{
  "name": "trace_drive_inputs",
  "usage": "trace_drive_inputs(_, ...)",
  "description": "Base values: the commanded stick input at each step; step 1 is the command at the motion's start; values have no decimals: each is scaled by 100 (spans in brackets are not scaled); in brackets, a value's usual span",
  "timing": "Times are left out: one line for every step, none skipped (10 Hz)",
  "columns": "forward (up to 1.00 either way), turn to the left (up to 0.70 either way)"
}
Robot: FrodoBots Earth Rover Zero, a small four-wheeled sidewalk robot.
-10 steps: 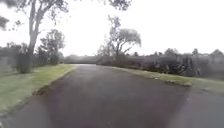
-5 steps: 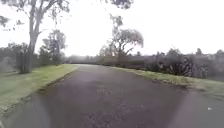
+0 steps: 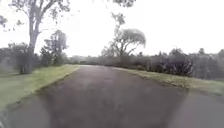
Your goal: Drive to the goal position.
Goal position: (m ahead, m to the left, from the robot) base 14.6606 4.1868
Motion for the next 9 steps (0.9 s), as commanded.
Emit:
trace_drive_inputs(70, 0)
trace_drive_inputs(70, 0)
trace_drive_inputs(70, 0)
trace_drive_inputs(70, 0)
trace_drive_inputs(70, 0)
trace_drive_inputs(70, 0)
trace_drive_inputs(70, 0)
trace_drive_inputs(70, 0)
trace_drive_inputs(70, 0)
